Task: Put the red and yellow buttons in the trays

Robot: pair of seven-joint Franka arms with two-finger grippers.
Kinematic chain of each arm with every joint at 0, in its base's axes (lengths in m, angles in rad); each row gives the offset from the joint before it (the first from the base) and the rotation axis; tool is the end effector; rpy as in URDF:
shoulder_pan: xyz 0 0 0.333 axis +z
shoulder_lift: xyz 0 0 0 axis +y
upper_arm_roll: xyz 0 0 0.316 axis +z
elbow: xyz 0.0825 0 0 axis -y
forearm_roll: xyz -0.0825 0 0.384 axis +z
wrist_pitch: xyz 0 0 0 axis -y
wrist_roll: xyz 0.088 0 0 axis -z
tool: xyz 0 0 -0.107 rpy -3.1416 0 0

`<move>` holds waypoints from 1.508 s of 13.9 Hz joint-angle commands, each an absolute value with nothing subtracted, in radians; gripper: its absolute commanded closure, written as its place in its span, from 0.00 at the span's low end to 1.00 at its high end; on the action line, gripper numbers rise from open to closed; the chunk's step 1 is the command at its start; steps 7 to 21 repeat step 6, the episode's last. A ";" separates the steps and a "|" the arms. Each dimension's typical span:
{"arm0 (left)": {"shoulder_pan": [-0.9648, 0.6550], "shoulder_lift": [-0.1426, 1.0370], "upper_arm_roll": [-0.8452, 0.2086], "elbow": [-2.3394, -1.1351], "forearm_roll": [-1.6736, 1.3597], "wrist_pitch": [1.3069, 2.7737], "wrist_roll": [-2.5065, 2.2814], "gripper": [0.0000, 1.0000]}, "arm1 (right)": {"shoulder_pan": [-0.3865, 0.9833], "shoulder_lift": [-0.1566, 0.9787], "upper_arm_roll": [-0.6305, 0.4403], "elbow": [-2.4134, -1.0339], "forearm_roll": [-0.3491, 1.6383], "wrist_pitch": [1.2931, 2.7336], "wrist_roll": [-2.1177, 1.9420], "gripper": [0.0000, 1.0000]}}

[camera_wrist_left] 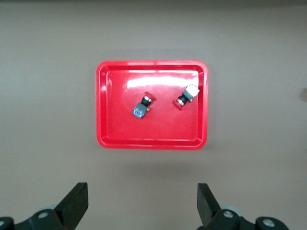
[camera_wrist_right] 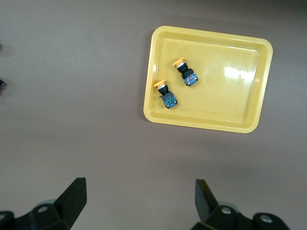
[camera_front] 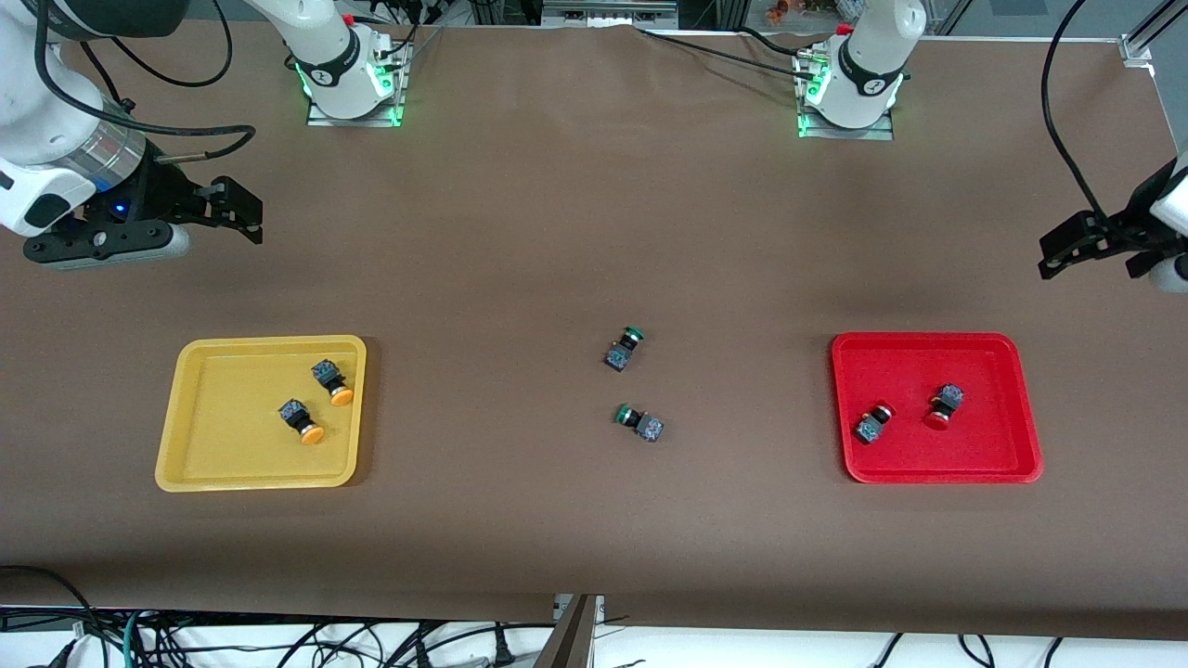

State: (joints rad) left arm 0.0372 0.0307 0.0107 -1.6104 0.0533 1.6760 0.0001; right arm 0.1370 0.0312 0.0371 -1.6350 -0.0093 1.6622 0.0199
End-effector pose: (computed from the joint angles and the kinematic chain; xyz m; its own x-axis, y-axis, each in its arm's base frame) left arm 0.5718 0.0325 0.5979 0.9985 0.0421 0.0347 0.0440 -0.9976 -0.0535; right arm 0.5616 0.0975 0.5845 0.9880 0.1544 -0.0038 0.1544 -0.9880 0.0082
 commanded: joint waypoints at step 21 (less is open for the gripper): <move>0.006 0.008 0.041 -1.635 0.038 1.621 -0.011 0.00 | 0.133 0.048 0.044 -1.597 -0.023 1.649 0.026 0.00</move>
